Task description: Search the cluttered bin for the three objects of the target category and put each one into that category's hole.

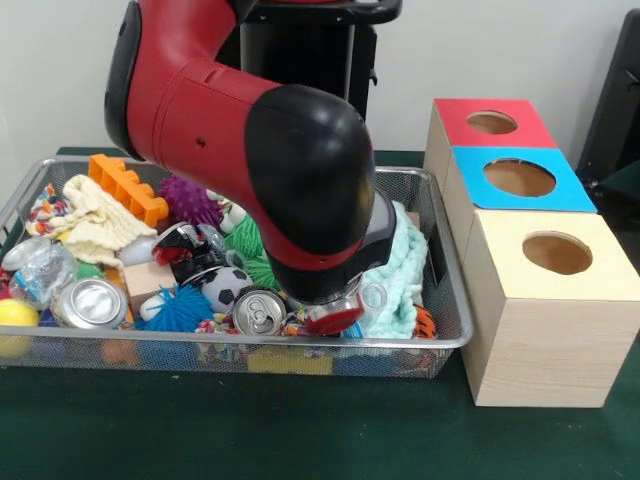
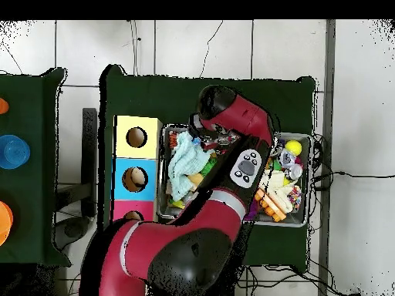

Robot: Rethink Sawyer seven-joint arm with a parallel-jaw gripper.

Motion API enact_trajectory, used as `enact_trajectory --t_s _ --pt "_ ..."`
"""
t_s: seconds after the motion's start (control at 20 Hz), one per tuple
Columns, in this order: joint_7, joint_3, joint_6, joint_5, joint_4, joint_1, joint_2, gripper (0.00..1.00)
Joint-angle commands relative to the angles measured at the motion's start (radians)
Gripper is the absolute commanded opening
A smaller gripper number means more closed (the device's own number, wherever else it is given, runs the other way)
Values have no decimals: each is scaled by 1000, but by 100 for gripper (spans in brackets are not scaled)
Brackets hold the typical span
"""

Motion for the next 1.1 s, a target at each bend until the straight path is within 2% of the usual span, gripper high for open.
enact_trajectory --t_s 0.05,0.65,1.1 --pt "26 132 -430 -42 222 35 -147 0" --pt "42 148 -435 -70 216 29 -145 0" --pt "73 143 -416 -98 167 28 -122 0"
